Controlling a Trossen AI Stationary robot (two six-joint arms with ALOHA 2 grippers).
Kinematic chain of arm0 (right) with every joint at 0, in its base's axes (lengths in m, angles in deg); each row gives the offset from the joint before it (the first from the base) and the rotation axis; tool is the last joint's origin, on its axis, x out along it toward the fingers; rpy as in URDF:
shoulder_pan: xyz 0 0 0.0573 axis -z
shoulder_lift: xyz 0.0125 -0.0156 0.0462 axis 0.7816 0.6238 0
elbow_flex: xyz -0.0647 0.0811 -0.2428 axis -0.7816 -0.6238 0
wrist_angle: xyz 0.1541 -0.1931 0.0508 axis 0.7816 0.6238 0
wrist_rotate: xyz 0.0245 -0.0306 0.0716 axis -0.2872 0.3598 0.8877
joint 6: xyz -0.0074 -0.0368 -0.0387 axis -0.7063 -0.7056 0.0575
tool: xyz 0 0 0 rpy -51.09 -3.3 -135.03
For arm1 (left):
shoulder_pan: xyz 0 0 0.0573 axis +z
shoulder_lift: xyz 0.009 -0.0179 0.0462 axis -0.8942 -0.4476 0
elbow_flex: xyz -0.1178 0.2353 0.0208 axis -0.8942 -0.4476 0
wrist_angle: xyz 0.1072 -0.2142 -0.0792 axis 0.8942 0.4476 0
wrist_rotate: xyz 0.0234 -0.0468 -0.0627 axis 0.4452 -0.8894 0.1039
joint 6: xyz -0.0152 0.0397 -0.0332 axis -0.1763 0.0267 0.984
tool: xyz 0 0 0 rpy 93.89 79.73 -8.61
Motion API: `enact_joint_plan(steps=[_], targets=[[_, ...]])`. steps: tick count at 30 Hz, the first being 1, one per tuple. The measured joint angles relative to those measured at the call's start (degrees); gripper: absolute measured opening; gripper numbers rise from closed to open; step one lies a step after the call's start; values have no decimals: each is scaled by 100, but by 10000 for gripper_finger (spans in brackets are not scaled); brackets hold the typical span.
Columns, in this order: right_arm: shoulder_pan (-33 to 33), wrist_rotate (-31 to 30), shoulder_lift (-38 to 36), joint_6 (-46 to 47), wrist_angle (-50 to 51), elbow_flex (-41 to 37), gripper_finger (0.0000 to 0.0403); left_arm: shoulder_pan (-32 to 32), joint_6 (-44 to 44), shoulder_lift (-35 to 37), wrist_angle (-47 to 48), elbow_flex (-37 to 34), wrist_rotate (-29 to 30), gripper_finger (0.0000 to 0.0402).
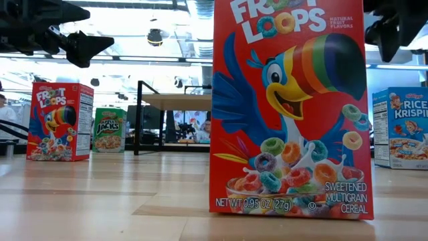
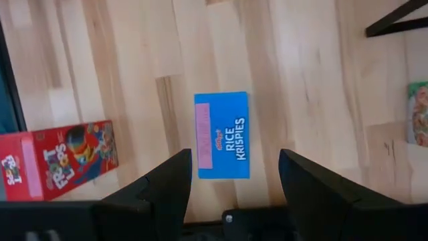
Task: Stack cereal on shelf
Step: Put the top right blue cereal box on the shelf
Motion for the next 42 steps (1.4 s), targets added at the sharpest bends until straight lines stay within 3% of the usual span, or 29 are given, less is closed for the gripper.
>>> enact_joint_plan(steps=[12, 24, 42], targets=[[-562, -148, 771, 76, 10, 0, 250, 0, -119, 0, 0, 2, 2, 379], [-626, -273, 1333, 643, 188, 0, 250, 1, -144, 0, 1, 2, 2, 379], [-825, -350, 2021, 599, 204, -2, 250, 2, -136, -1, 2, 2, 2, 379]])
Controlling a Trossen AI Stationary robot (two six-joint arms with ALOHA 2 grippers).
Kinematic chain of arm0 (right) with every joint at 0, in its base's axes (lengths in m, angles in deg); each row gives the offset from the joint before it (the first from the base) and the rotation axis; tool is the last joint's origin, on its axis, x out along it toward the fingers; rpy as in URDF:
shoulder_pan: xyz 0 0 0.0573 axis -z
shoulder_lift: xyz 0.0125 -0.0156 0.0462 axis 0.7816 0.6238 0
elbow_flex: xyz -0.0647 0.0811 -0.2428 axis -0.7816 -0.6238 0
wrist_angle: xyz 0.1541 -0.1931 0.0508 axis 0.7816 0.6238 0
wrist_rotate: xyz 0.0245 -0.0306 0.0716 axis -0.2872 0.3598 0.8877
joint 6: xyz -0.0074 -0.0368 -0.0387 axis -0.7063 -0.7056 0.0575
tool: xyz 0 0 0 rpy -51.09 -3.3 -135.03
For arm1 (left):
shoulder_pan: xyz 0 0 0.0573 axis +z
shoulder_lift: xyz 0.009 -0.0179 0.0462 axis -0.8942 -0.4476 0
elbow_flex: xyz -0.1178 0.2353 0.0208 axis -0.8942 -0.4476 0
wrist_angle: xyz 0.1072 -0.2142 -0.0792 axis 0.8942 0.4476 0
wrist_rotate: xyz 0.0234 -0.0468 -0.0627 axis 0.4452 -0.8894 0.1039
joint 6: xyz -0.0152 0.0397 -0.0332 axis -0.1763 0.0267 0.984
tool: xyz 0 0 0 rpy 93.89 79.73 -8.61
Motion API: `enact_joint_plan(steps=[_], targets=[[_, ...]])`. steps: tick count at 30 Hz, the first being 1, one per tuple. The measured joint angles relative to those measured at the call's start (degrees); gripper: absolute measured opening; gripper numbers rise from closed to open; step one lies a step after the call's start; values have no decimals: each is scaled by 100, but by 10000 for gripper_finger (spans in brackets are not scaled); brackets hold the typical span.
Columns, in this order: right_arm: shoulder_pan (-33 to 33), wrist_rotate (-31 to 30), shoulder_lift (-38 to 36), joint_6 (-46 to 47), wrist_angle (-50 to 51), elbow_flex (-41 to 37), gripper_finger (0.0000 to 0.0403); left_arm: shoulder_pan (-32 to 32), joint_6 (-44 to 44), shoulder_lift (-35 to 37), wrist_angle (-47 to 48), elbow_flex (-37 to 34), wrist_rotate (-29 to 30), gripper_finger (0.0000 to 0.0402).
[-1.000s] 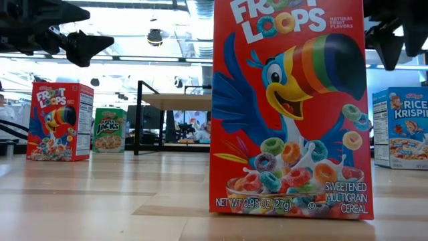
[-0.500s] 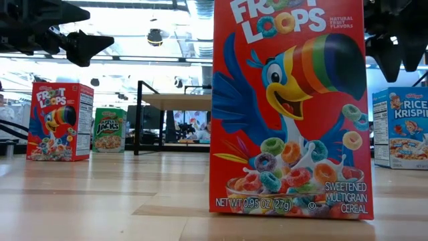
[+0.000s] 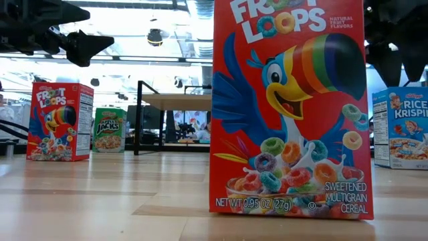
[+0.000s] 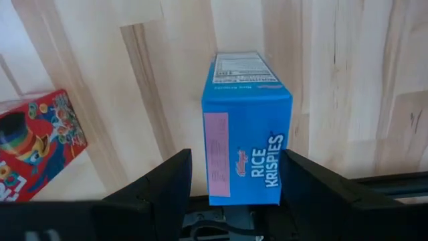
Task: Stack cereal on shelf
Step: Put the top right blue cereal box on the shelf
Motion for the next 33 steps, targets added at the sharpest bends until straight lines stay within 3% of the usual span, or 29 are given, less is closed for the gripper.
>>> enact_joint_plan(steps=[33], targets=[[144, 48, 248, -2, 243, 2, 250, -2, 2, -1, 4, 0, 0, 379]])
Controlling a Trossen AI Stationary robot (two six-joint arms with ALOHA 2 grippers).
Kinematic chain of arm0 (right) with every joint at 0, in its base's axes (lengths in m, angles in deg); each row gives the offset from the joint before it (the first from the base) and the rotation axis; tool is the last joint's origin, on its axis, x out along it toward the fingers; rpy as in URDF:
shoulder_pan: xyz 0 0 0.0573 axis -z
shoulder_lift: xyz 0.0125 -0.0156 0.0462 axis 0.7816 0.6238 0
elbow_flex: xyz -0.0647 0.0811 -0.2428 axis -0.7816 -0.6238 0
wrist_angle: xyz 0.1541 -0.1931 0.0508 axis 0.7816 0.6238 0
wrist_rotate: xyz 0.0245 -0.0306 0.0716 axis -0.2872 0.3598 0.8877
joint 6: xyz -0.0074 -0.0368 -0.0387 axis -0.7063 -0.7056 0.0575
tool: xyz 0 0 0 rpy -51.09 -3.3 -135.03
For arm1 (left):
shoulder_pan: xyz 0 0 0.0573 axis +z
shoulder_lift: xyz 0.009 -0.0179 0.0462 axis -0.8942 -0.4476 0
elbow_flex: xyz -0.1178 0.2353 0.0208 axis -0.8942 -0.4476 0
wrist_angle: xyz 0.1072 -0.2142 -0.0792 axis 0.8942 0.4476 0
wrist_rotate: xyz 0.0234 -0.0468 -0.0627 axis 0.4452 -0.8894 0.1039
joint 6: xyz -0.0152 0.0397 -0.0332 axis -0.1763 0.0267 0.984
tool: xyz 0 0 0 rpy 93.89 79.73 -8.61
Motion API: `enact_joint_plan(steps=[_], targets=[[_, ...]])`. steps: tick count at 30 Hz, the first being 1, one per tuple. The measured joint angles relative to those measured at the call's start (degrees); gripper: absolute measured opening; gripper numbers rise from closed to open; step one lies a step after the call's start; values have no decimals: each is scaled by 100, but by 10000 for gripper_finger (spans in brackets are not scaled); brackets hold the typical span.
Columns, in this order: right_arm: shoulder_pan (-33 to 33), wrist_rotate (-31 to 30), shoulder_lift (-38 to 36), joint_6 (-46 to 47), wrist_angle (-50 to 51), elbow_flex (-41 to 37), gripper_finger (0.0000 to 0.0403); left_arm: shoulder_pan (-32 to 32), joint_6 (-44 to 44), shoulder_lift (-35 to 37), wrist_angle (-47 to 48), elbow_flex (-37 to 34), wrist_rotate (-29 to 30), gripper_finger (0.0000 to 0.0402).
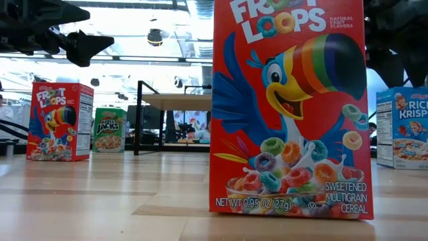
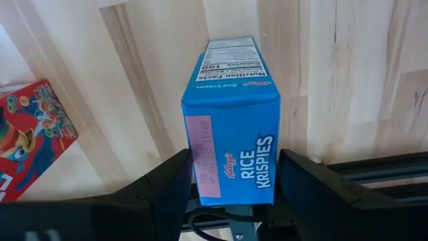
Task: Stack cereal on shelf
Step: Put the top right blue cereal box on the shelf
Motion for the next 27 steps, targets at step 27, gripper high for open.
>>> enact_joint_plan(steps=[27], targets=[[77, 433, -2, -149, -38, 0, 249, 0, -16, 0, 0, 0, 0, 379]])
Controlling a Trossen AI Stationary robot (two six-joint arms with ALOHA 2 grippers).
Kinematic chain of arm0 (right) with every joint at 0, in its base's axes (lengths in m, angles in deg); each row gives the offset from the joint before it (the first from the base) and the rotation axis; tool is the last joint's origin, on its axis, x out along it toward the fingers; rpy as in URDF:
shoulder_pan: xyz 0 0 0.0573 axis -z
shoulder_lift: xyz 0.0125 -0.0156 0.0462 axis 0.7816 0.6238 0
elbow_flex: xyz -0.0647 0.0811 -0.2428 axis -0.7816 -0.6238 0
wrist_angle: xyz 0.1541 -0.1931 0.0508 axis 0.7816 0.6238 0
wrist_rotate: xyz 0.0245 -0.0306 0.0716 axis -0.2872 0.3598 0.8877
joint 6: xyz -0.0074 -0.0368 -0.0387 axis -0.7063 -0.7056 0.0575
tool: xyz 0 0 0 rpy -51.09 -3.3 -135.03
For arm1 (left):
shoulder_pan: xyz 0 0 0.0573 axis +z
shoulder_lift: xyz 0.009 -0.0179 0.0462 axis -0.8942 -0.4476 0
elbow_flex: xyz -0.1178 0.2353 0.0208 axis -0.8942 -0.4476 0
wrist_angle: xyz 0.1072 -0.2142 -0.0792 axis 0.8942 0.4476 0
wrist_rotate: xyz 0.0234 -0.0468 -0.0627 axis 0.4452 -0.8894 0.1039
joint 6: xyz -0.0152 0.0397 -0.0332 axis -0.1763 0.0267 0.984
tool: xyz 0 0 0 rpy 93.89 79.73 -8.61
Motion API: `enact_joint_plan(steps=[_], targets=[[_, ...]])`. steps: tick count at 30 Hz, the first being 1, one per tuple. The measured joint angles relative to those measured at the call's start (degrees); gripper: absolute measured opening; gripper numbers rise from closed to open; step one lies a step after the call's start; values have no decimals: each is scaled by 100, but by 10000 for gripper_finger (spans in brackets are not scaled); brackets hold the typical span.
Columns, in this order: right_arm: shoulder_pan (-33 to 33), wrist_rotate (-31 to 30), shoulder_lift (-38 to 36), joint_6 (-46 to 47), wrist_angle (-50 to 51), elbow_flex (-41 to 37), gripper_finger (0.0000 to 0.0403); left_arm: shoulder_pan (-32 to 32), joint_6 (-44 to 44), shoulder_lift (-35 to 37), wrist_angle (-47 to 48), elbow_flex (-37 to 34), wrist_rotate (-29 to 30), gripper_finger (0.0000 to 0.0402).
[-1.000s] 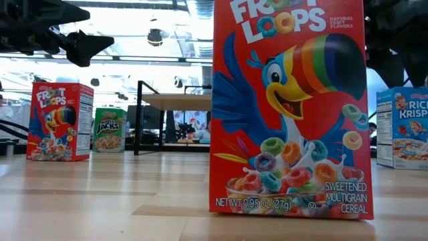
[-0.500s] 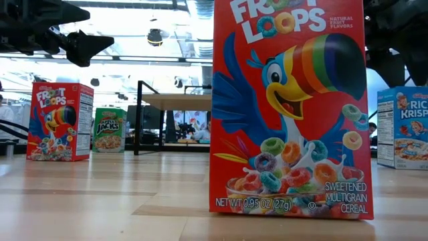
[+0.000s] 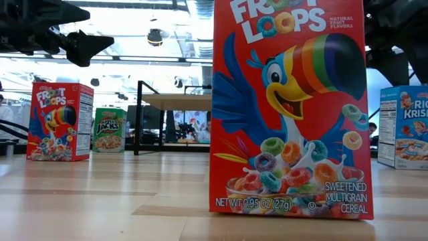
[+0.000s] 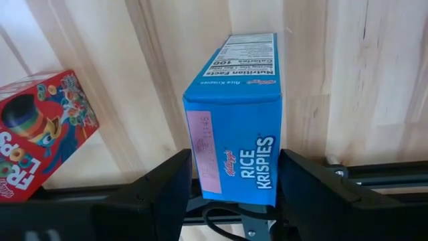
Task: Stack cereal on shelf
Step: Put the top right blue cereal box on the shelf
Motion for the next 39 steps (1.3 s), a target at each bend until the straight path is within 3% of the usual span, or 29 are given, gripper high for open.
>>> enact_joint_plan(steps=[21, 31, 39], targets=[[104, -148, 0, -321, 0, 0, 250, 1, -70, 0, 26, 0, 29, 379], [100, -151, 0, -299, 2, 0, 250, 2, -97, 0, 1141, 2, -3, 379], [100, -143, -2, -298, 4, 0, 250, 2, -99, -22, 1145, 7, -31, 379]])
